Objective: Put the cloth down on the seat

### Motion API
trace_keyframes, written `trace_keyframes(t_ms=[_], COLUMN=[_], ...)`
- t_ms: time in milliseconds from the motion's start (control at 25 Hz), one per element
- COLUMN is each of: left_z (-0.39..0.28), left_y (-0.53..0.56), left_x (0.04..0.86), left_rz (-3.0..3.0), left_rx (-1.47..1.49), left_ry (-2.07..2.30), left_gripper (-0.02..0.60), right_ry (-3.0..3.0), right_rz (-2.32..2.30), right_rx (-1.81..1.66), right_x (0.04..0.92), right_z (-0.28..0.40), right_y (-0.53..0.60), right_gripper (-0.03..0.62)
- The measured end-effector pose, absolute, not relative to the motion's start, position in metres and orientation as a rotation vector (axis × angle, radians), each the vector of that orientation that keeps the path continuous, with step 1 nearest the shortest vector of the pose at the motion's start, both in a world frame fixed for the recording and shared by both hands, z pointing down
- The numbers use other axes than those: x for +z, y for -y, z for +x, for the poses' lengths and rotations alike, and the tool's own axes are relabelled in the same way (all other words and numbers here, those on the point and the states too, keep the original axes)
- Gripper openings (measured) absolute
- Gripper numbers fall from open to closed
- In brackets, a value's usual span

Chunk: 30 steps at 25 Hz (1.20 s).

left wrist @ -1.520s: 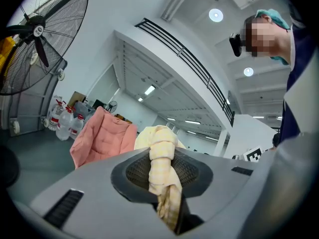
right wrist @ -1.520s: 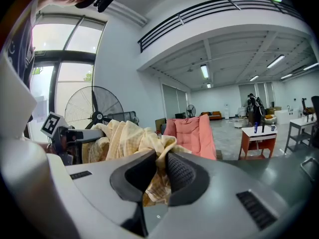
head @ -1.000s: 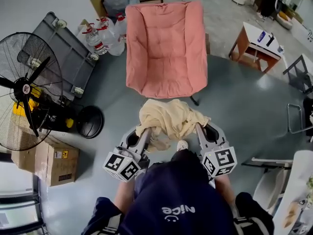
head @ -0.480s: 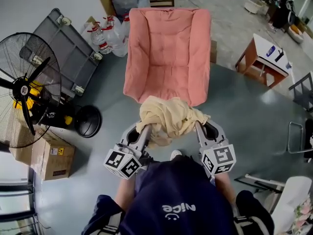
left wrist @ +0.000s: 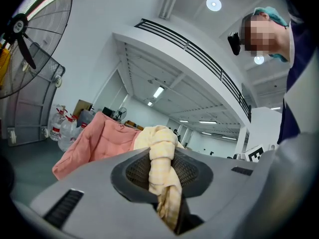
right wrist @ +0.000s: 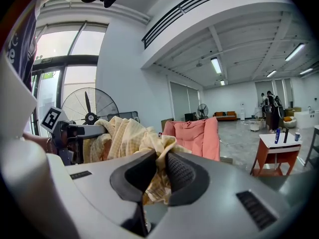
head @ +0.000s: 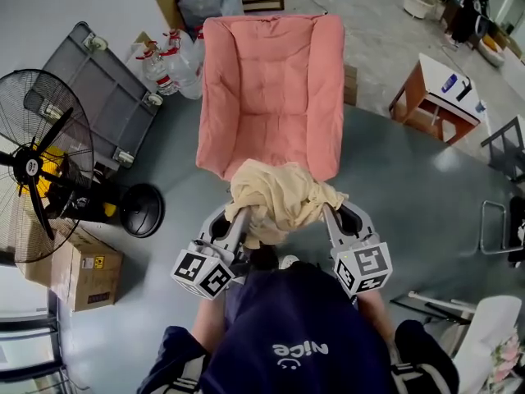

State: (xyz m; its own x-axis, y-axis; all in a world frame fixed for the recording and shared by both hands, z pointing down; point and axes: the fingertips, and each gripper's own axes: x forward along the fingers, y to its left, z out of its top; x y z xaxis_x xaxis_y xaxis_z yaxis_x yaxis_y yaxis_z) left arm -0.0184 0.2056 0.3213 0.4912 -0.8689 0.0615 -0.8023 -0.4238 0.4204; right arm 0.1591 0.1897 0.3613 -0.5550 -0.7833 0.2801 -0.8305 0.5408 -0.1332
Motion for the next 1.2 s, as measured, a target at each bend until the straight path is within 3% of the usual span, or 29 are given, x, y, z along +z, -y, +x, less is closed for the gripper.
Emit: trace_keyframes(t_ms=[520,1200], left_z=[-0.036,-0.105], left_y=[-0.114,0.048], left_x=[0.338,0.349], left_rz=[2.368,2.456], left_rx=[-0.227,-0.186], left_ry=[1.269,1.055], left_gripper=[0.091,0.091], right_ry=[2.516,2.394], right_rz=[1.463,1.645], right_rx=[0.393,0.416], right_x=[0.37,0.377], right_z=[0.142,0.07], right_y=[-0.118,0.016], right_gripper=[0.078,0.078])
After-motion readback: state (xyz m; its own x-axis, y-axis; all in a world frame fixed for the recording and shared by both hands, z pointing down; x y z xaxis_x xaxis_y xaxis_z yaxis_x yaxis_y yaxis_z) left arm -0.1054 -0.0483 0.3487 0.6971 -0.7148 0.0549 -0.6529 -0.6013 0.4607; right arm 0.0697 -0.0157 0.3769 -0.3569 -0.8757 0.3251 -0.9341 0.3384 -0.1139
